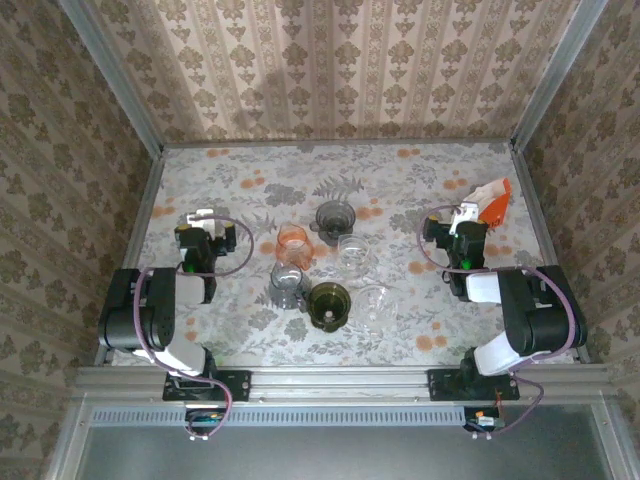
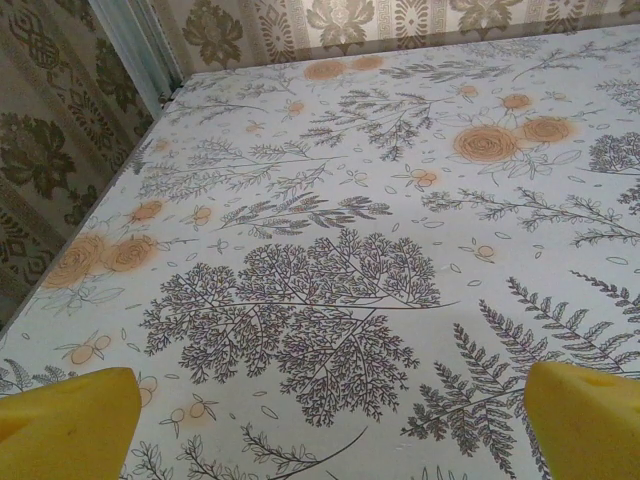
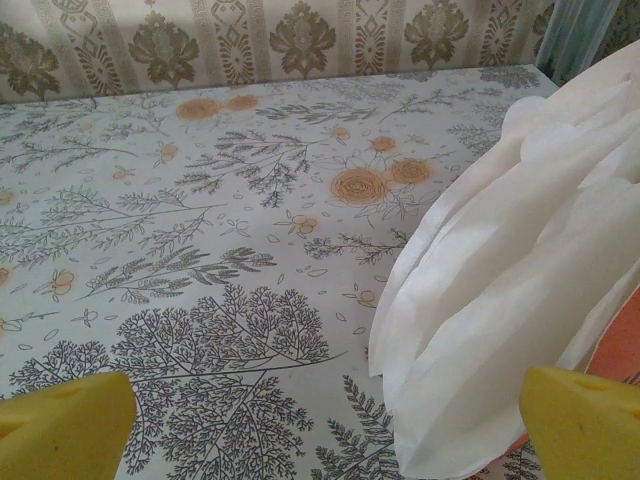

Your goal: Place the coffee filter in the dripper

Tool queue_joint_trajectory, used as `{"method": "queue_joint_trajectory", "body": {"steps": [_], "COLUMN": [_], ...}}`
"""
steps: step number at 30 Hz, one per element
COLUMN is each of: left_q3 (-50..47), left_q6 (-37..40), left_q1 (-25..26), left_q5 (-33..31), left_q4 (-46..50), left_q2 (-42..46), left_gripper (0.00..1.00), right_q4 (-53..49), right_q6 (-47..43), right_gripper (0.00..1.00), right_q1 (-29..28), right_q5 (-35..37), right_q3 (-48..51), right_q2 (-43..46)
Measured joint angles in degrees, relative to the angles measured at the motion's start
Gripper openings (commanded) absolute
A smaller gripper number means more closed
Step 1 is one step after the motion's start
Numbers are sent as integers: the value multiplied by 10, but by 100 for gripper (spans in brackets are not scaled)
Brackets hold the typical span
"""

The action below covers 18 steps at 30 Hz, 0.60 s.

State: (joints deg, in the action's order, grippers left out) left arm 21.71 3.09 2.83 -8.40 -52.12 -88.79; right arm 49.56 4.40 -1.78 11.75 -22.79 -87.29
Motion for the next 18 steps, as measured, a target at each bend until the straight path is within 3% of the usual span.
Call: {"method": "queue_joint_trajectory", "body": {"steps": [18], "left_q3": [0], "left_q6": [0], "left_q1": [0], "left_q5": [5], "left_q4": [0], "left_q2": [0], "left_gripper": [100], "right_q4": [0], "right_q6": [0], "right_gripper": [100], "right_q1": [0], "right_q5": [0], "right_q3": [0], "right_q2": [0]}}
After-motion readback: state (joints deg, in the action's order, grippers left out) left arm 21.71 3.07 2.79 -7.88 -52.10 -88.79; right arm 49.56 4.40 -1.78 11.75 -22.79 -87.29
